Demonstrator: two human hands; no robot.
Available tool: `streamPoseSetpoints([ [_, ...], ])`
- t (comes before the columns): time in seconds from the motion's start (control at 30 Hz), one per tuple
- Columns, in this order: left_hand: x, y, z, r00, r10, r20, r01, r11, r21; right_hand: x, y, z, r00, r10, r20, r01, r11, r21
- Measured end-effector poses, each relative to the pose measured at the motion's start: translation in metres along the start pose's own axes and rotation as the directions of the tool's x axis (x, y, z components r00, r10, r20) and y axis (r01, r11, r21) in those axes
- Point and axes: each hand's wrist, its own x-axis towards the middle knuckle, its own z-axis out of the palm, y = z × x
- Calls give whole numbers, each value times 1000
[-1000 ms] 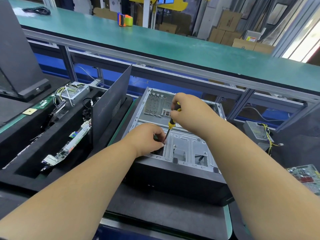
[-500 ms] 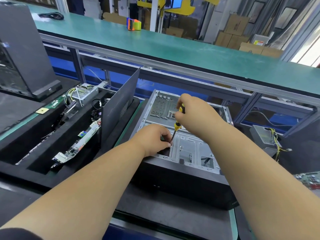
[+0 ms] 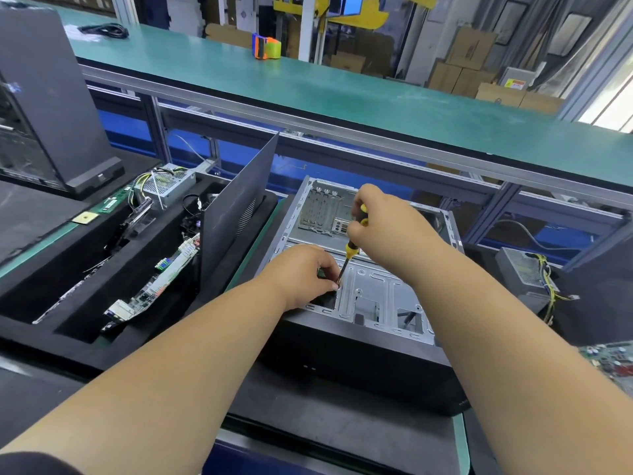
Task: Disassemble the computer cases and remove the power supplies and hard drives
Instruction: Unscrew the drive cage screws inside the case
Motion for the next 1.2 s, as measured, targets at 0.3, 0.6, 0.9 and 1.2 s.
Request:
streamPoseSetpoints([
  [0.3, -1, -1, 1, 1000, 5, -6, -6, 1000, -27, 0, 2, -1, 999, -4, -34, -1, 989, -151],
  [0.6, 0, 2, 0, 1000, 16, 0, -16, 1000, -18, -3, 12, 3, 999, 29, -35, -29, 999, 16],
  [0.9, 1, 0, 1, 1000, -7, -9, 8, 997, 73, 6, -1, 3, 1000, 10, -20, -12, 993, -115],
  [1.2, 0, 2, 1, 1000, -11, -22, 13, 996, 93, -1, -1, 5, 1000, 12, -8, -12, 1000, -22],
])
